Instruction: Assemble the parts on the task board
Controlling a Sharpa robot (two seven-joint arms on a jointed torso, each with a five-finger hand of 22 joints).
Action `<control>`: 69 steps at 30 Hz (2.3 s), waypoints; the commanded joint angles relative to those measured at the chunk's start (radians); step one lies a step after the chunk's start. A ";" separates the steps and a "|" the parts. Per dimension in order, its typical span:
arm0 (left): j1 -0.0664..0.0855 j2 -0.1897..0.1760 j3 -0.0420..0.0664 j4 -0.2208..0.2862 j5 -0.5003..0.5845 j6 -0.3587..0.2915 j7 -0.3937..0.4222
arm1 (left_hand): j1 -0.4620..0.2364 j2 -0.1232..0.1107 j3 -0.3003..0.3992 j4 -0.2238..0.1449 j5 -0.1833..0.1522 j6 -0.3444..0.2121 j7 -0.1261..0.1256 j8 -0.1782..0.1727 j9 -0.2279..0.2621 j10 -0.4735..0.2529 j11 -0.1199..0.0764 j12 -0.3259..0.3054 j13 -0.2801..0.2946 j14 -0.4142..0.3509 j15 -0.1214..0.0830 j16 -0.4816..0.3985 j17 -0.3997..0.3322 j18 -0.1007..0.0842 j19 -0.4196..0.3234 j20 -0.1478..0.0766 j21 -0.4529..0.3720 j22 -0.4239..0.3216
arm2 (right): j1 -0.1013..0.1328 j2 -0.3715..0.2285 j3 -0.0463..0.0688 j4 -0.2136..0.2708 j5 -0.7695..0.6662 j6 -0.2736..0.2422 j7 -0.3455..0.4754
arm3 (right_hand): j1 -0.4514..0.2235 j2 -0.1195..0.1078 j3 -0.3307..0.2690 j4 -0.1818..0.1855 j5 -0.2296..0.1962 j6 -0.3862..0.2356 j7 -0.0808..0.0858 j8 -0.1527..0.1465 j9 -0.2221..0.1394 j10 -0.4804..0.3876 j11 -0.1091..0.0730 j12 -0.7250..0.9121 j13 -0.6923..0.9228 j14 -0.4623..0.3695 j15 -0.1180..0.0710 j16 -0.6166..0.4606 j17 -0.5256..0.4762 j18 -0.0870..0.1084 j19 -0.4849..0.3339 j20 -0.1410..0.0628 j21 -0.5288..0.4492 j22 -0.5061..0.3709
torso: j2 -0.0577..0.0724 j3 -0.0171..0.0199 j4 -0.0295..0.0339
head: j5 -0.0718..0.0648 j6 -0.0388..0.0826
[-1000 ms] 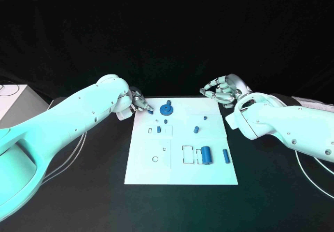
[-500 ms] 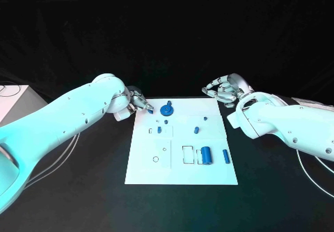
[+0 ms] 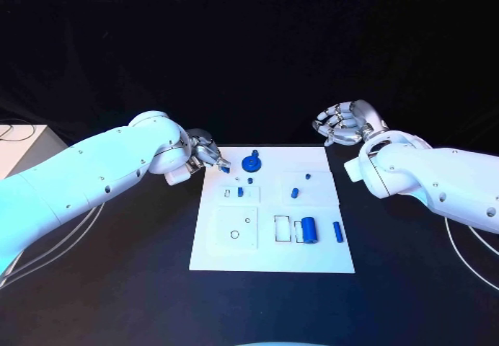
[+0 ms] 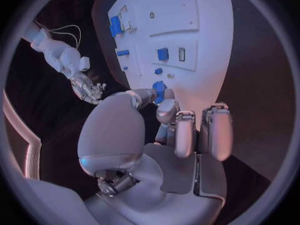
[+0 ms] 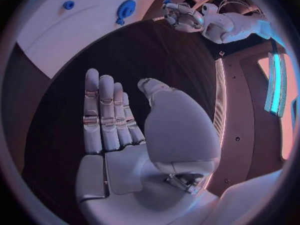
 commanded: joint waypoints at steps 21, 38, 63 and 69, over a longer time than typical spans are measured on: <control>-0.051 -0.043 -0.060 0.094 -0.059 -0.139 0.002 | -0.014 0.001 0.185 -0.186 0.014 0.019 -0.008 0.006 0.020 0.009 -0.001 0.003 -0.003 0.106 -0.010 0.006 0.263 -0.013 0.011 0.000 0.007 0.115 | -0.016 0.012 -0.008 -0.053 0.220 0.097 0.253 | 0.077 0.012 0.100 -0.059 -0.040 0.014 0.070 -0.170 -0.171 0.010 0.086 -0.435 -0.486 -0.196 0.123 -0.578 -0.396 0.010 -0.285 0.131 -0.199 -0.436 | -0.018 -0.0066 0.0128 | 0.007 -0.023; -0.090 -0.025 -0.064 0.105 -0.156 -0.144 0.007 | -0.017 0.000 0.187 -0.187 0.016 0.020 -0.008 0.006 0.020 0.009 -0.001 0.002 -0.004 0.106 -0.011 0.006 0.263 -0.013 0.011 0.000 0.007 0.116 | -0.018 0.009 -0.008 -0.035 0.229 0.093 0.268 | 0.068 0.013 0.100 -0.061 -0.037 0.013 0.074 -0.178 -0.180 0.014 0.089 -0.456 -0.486 -0.193 0.126 -0.588 -0.412 0.009 -0.285 0.133 -0.200 -0.457 | -0.016 -0.0064 0.0127 | 0.006 -0.032; -0.103 -0.007 -0.064 0.088 -0.208 -0.135 0.014 | -0.019 0.000 0.188 -0.188 0.015 0.021 -0.009 0.006 0.020 0.009 -0.001 0.001 -0.005 0.106 -0.011 0.006 0.263 -0.013 0.011 -0.001 0.007 0.115 | -0.019 0.009 -0.008 -0.031 0.235 0.090 0.276 | 0.064 0.015 0.102 -0.063 -0.029 0.017 0.076 -0.181 -0.184 0.021 0.090 -0.465 -0.485 -0.188 0.126 -0.592 -0.421 0.009 -0.284 0.133 -0.199 -0.468 | -0.016 -0.0058 0.0123 | 0.004 -0.039; -0.104 -0.005 -0.064 0.088 -0.215 -0.134 0.014 | -0.019 0.000 0.188 -0.188 0.014 0.021 -0.009 0.006 0.020 0.009 -0.001 0.000 -0.006 0.106 -0.011 0.006 0.263 -0.012 0.010 -0.001 0.006 0.114 | -0.019 0.010 -0.008 -0.031 0.236 0.093 0.276 | 0.064 0.015 0.102 -0.063 -0.029 0.017 0.076 -0.181 -0.184 0.021 0.090 -0.465 -0.485 -0.188 0.126 -0.592 -0.421 0.009 -0.284 0.133 -0.199 -0.468 | -0.016 -0.0053 0.0135 | 0.003 -0.041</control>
